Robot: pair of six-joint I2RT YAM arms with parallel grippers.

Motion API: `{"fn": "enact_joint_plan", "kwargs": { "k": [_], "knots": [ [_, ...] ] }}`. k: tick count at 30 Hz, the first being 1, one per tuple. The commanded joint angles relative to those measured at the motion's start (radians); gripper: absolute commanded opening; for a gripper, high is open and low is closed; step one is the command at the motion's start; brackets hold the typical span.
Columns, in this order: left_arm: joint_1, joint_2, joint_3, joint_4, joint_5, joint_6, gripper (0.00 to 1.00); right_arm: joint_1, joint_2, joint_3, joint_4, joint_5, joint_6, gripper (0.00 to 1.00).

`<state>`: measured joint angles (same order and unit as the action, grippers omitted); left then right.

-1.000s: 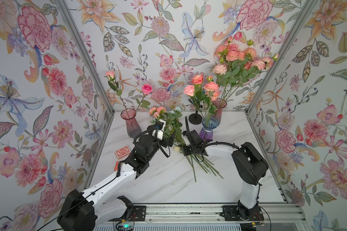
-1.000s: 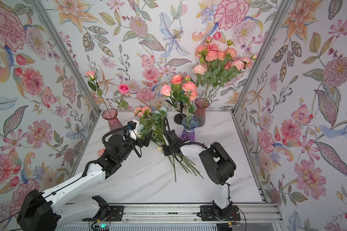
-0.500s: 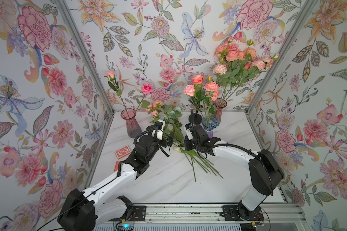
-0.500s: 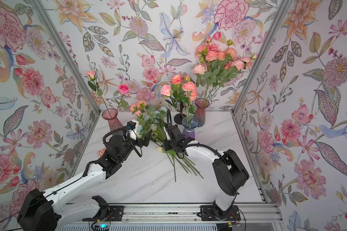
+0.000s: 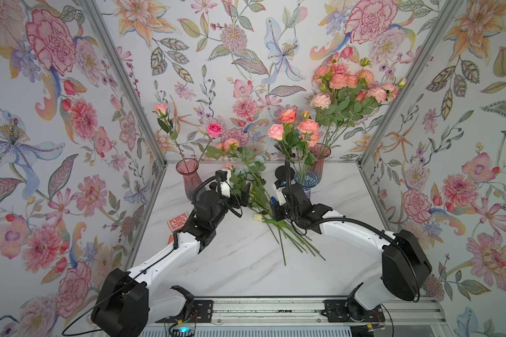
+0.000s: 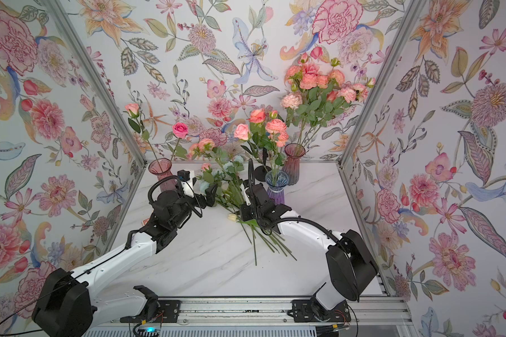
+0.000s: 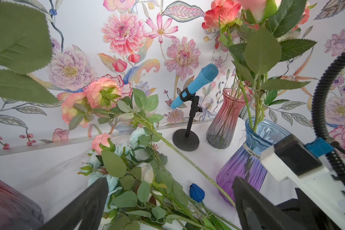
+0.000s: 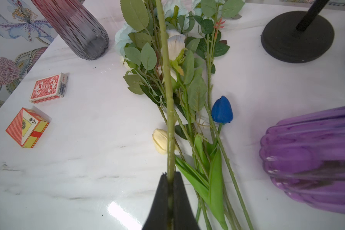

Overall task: Place the pink flowers into the vase
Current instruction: Pick up the flower at the center of the board, then place the flower in the vase.

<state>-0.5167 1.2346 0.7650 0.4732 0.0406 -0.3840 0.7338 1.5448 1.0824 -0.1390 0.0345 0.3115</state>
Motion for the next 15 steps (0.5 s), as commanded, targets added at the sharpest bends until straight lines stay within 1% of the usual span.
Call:
{"fn": "enact_joint_plan", "kwargs": {
  "k": [1, 6, 9, 12, 15],
  "knots": [
    [0.009, 0.028, 0.061, -0.005, 0.063, -0.105, 1.0, 0.014, -0.052, -0.026, 0.033, 0.023, 0.028, 0.0],
    [0.022, 0.124, 0.077, 0.087, 0.147, -0.266, 0.99, 0.03, -0.096, -0.044, 0.048, 0.023, 0.031, 0.0],
    [0.038, 0.191, 0.104, 0.141, 0.216, -0.35, 0.97, 0.036, -0.12, -0.051, 0.048, 0.025, 0.025, 0.0],
    [0.054, 0.248, 0.14, 0.178, 0.288, -0.424, 0.94, 0.04, -0.147, -0.059, 0.047, 0.02, 0.025, 0.0],
    [0.06, 0.279, 0.17, 0.184, 0.313, -0.461, 0.92, 0.044, -0.164, -0.068, 0.048, 0.026, 0.019, 0.0]
  ]
}}
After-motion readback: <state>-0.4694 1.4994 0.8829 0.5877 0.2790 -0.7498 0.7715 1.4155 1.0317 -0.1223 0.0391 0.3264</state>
